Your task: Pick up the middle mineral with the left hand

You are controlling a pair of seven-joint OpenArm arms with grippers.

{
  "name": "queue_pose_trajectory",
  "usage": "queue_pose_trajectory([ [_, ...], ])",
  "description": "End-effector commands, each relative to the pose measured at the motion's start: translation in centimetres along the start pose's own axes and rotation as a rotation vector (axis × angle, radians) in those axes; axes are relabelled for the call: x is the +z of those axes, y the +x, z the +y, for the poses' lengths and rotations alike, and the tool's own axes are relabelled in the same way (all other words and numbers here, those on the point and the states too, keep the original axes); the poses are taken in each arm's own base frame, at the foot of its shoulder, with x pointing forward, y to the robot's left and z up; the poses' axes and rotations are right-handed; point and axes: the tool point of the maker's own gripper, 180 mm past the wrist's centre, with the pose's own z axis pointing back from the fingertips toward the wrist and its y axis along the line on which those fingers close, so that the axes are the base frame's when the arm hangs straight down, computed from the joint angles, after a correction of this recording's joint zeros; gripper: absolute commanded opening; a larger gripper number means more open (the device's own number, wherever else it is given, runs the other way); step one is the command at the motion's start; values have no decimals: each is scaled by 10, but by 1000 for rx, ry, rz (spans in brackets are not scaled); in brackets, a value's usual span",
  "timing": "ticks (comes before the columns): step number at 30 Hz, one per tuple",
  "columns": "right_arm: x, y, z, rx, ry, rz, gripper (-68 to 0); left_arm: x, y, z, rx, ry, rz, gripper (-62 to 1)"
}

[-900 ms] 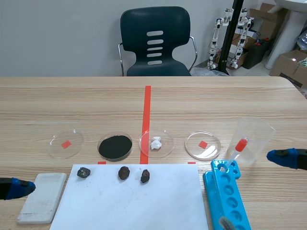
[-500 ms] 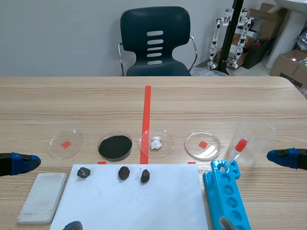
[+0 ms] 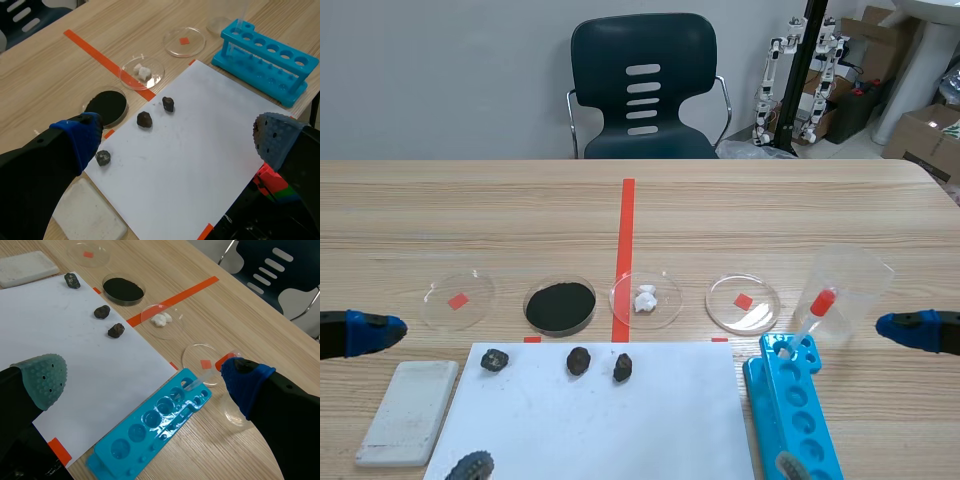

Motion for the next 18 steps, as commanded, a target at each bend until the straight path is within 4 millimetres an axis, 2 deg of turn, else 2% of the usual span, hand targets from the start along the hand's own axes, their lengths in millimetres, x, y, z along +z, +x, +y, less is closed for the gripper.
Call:
queue_pose_trajectory([
  [1,-1,6,-4,8,-6,-23,-20,-1,8,0,4,2,-33,14],
  [13,-1,6,-4,8,-6,-23,-20,-3,10,3,-3,7,-43,14],
  [18,-1,6,-4,8,-6,-23,-20,-16,6,-1,43,-2,-6,14],
])
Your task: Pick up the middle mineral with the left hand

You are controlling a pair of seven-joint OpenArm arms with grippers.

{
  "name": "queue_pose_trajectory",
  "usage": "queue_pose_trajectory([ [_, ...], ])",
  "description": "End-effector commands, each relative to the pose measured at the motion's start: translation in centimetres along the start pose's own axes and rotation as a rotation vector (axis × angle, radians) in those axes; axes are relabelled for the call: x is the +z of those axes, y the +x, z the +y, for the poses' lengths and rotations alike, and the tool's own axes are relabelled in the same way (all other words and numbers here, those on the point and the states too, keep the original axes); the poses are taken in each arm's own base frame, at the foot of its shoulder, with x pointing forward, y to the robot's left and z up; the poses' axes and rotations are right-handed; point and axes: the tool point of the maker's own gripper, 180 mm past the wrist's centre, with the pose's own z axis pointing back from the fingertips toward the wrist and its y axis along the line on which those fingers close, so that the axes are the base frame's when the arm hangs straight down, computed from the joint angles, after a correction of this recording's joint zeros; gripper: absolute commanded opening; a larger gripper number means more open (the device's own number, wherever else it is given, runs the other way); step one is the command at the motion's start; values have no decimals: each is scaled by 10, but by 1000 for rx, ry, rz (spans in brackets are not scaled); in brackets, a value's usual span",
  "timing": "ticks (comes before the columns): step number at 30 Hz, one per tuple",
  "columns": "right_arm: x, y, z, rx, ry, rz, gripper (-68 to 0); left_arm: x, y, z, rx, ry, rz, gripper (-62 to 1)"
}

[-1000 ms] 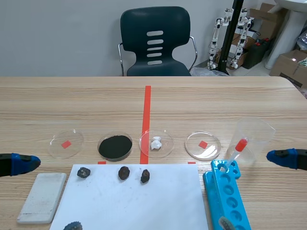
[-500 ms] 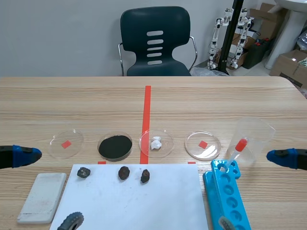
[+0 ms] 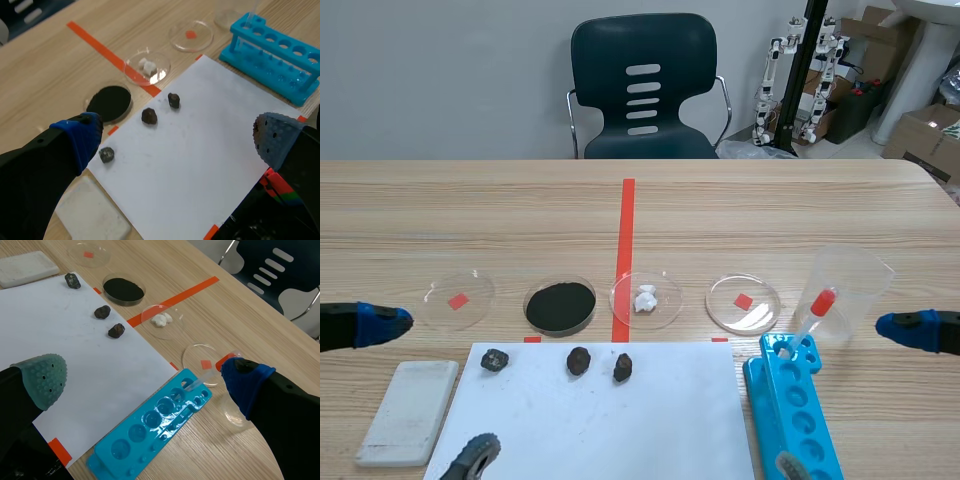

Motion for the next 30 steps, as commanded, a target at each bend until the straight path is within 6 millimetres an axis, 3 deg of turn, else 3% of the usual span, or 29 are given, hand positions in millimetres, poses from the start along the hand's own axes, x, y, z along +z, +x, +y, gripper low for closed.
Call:
queue_pose_trajectory([
  [1,-1,6,-4,8,-6,-23,-20,-9,9,-6,33,-17,-30,14],
  [5,-1,6,-4,8,-6,-23,-20,-29,0,-17,57,-47,49,14],
  [21,-1,6,-4,8,-6,-23,-20,-90,-10,19,320,340,243,14],
  [30,-1,6,-4,8,-6,-23,-20,-121,-31,19,448,430,345,14],
])
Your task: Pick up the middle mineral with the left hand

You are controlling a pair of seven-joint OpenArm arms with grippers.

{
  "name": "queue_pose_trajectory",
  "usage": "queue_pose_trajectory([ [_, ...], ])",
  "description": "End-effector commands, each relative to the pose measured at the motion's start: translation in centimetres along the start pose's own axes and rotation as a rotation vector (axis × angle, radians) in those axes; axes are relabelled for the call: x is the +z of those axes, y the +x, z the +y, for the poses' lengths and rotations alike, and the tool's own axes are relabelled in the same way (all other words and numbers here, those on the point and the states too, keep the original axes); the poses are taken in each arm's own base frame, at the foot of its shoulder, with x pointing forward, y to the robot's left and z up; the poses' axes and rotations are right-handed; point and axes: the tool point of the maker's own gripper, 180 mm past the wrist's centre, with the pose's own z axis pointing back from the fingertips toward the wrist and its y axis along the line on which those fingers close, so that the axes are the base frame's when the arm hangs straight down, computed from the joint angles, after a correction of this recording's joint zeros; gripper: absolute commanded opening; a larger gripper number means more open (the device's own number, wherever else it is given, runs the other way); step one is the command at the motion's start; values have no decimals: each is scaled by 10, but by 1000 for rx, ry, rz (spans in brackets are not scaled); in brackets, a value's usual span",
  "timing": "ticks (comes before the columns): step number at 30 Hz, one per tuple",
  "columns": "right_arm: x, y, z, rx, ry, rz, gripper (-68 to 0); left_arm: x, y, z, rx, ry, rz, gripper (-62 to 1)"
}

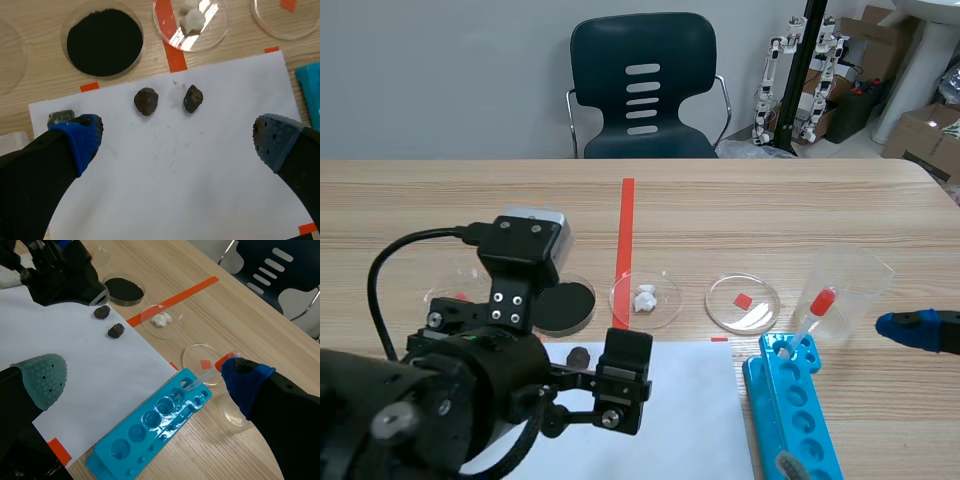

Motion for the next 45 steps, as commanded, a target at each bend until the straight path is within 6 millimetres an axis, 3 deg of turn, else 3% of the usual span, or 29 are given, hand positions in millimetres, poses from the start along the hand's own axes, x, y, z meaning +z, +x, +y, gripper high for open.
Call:
queue_pose_trajectory([
  [1,-1,6,-4,8,-6,-23,-20,0,12,-3,35,8,-24,14],
  [9,-1,6,-4,8,-6,-23,-20,-17,12,-11,114,28,100,14],
  [24,-1,6,-4,8,-6,-23,-20,-40,-2,10,91,110,294,14],
  [33,-1,6,-4,8,-6,-23,-20,-53,-5,14,2,119,352,14],
  [42,-1,6,-4,8,-6,-23,-20,-66,-11,3,-93,78,348,13],
  [45,-1,6,-4,8,-6,-23,-20,-67,-11,2,-122,53,350,-32],
])
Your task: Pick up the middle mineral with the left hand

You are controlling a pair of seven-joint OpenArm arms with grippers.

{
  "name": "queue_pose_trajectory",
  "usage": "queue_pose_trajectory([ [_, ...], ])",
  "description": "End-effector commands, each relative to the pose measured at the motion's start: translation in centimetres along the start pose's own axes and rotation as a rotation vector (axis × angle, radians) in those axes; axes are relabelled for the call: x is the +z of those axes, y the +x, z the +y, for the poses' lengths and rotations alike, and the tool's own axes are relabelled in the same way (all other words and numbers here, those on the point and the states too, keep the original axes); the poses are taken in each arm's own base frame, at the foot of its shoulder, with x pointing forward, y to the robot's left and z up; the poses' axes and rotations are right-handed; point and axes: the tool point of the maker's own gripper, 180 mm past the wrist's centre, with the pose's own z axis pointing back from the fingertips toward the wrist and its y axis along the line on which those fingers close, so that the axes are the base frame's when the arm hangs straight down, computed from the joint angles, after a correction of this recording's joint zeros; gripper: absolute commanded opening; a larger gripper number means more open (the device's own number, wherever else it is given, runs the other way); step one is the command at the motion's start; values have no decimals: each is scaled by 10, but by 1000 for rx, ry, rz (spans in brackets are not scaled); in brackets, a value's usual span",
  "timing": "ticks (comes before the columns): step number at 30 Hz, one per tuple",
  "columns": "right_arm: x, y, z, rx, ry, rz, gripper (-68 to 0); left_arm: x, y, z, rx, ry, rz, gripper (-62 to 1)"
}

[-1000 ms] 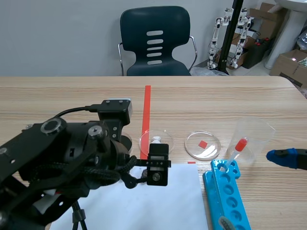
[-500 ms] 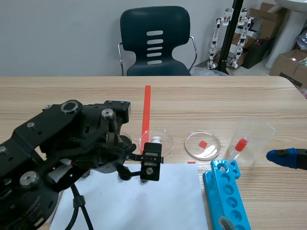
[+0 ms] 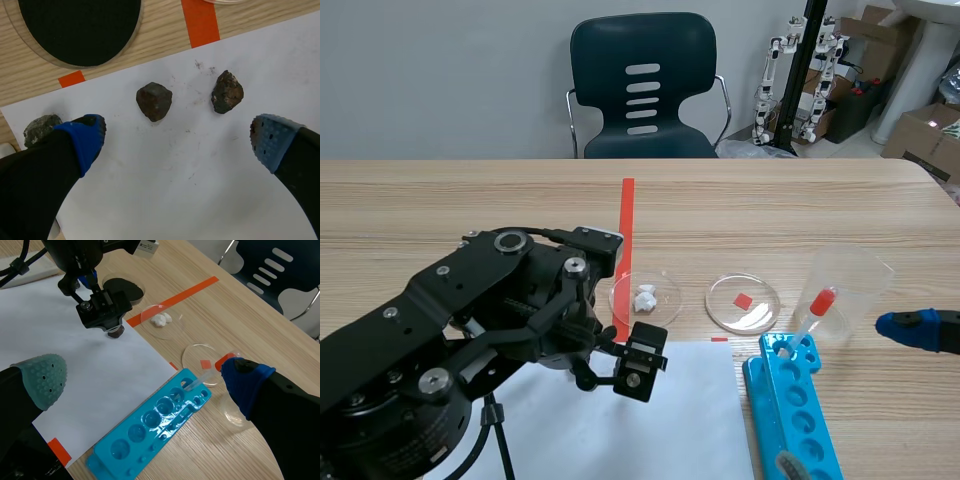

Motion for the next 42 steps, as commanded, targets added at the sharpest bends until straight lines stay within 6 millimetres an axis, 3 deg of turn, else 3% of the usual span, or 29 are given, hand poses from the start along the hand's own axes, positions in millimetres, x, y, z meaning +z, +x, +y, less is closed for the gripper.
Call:
queue_pose_trajectory([
  [1,-1,6,-4,8,-6,-23,-20,5,9,-1,5,-14,-27,-35],
  [16,-1,6,-4,8,-6,-23,-20,0,-2,0,-133,-42,-34,-35],
  [24,-1,6,-4,8,-6,-23,-20,2,1,-11,-231,-99,-58,-35],
  [42,-1,6,-4,8,-6,-23,-20,5,19,-9,-339,-121,-86,-35],
])
